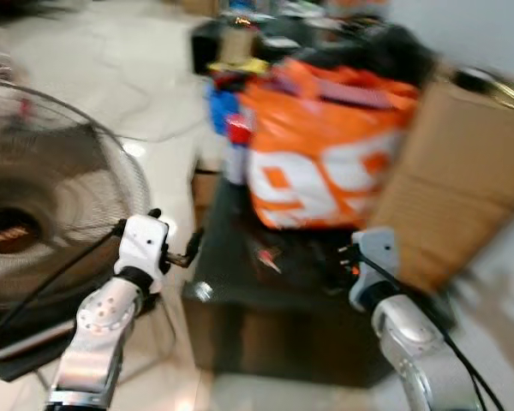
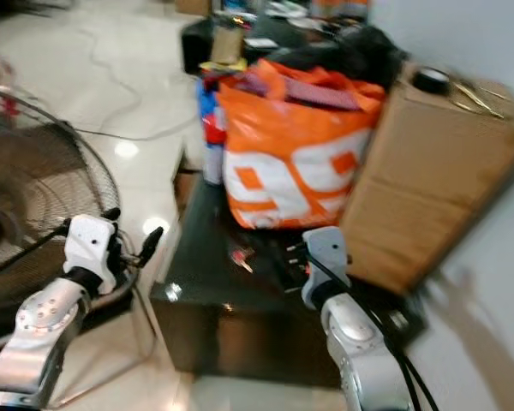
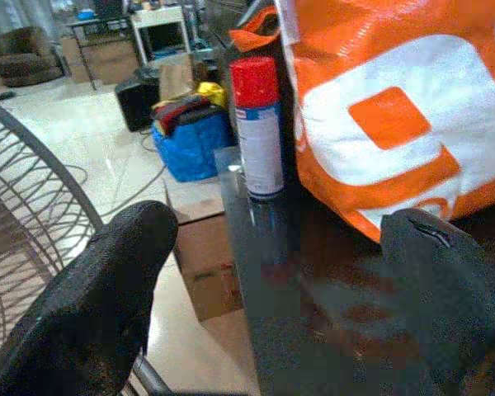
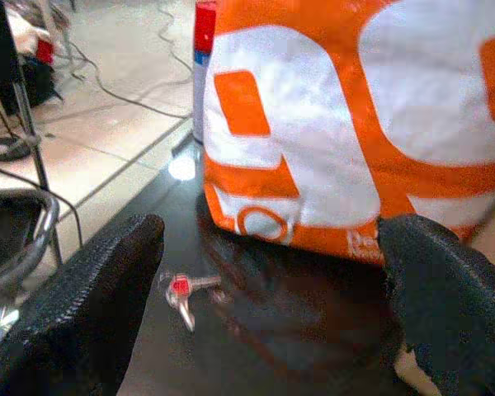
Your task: Hang keys on a hook
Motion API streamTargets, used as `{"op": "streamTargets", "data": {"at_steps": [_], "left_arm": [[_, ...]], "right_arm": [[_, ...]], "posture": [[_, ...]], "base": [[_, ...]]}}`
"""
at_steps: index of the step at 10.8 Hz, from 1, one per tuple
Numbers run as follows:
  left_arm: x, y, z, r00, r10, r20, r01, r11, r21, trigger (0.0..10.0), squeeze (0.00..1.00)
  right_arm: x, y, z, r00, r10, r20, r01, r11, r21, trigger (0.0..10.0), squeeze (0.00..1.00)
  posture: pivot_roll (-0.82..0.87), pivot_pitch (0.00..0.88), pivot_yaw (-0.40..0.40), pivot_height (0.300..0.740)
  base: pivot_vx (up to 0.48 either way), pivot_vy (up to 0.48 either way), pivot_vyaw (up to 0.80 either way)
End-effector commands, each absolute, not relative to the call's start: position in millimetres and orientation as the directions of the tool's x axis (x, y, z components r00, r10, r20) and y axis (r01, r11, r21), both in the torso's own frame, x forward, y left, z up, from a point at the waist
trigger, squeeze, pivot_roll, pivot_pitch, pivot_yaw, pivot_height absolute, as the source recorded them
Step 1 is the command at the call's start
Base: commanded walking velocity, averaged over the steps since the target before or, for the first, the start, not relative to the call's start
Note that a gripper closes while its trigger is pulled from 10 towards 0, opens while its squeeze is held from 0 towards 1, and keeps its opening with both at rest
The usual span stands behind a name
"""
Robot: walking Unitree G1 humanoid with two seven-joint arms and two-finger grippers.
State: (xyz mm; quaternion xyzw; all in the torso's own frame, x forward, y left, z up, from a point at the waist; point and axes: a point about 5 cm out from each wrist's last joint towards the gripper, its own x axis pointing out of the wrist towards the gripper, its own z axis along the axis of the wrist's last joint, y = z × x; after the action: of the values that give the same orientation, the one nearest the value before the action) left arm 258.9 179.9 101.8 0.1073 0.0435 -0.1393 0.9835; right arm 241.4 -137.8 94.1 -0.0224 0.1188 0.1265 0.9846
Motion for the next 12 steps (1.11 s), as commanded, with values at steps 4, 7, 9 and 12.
{"op": "streamTargets", "data": {"at_steps": [4, 7, 9, 12], "left_arm": [[260.4, 172.1, 107.7, 0.954, -0.286, -0.086, 0.298, 0.933, 0.203, 10.0, 0.0], [256.9, 172.0, 101.7, 0.92, -0.363, -0.148, 0.387, 0.9, 0.202, 10.0, 0.0], [253.0, 170.0, 96.0, 0.865, -0.452, -0.218, 0.49, 0.854, 0.176, 10.0, 0.0], [248.2, 168.5, 91.8, 0.712, -0.616, -0.337, 0.687, 0.712, 0.149, 10.0, 0.0]], "right_arm": [[245.2, -148.6, 89.3, 0.934, 0.239, -0.266, -0.265, 0.962, -0.067, 10.0, 1.0], [254.7, -145.3, 86.4, 0.92, 0.275, -0.278, -0.307, 0.949, -0.078, 10.0, 1.0], [263.7, -135.5, 68.5, 0.883, 0.325, -0.338, -0.368, 0.927, -0.07, 10.0, 1.0], [277.1, -113.1, 36.4, 0.796, 0.383, -0.469, -0.448, 0.893, -0.032, 10.0, 0.0]], "posture": [[-0.02, 0.0, -0.033, 0.74], [-0.02, 0.0, -0.035, 0.74], [-0.02, 0.0, -0.037, 0.74], [-0.01, 0.0, -0.059, 0.74]], "base": [[0.388, 0.0, 0.0], [0.0, 0.0, 0.0], [0.0, 0.0, 0.0], [0.0, 0.0, 0.0]]}}
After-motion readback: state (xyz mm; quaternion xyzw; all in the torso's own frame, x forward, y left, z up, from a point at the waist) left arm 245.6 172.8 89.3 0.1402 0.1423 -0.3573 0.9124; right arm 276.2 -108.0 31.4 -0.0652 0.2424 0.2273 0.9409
